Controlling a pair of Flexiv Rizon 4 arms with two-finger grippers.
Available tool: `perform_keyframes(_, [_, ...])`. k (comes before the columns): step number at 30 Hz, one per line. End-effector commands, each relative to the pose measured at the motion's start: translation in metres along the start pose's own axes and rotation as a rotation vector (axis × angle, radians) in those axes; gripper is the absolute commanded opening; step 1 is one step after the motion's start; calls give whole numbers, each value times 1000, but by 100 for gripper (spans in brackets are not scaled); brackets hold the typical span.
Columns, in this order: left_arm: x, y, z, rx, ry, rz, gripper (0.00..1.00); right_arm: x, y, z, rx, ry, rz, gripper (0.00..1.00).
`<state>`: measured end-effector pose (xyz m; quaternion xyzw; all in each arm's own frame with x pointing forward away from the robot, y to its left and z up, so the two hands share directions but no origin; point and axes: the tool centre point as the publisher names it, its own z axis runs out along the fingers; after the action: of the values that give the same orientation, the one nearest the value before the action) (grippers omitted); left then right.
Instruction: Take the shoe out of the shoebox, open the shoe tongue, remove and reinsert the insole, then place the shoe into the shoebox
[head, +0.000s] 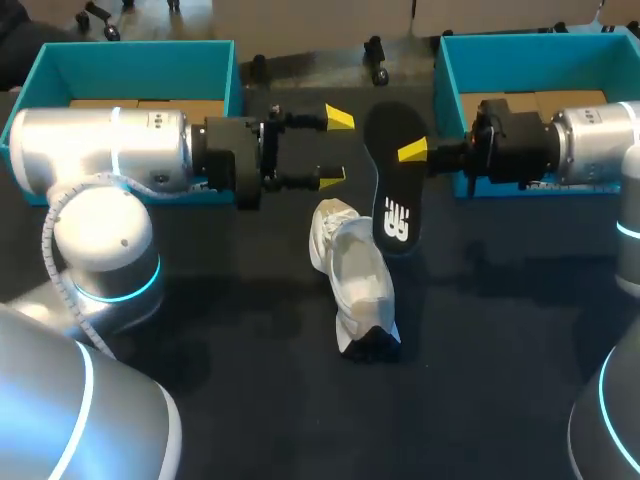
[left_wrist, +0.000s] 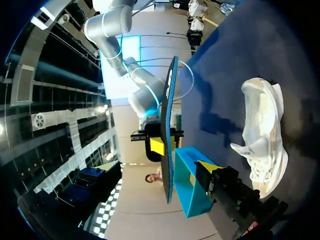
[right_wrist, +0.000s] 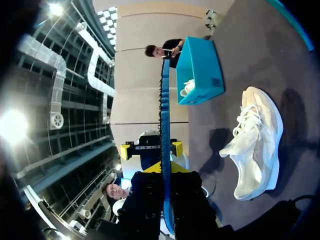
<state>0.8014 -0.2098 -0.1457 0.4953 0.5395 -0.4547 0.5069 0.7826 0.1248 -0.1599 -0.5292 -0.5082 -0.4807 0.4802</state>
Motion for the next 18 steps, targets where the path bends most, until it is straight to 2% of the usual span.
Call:
perform_keyframes(1, [4, -3, 5, -6, -95, -10, 100, 4, -5, 4, -2, -7, 0, 0])
perform_keyframes(18, [4, -4, 33, -3, -121, -26, 100, 7, -16, 21, 33, 5, 9, 0])
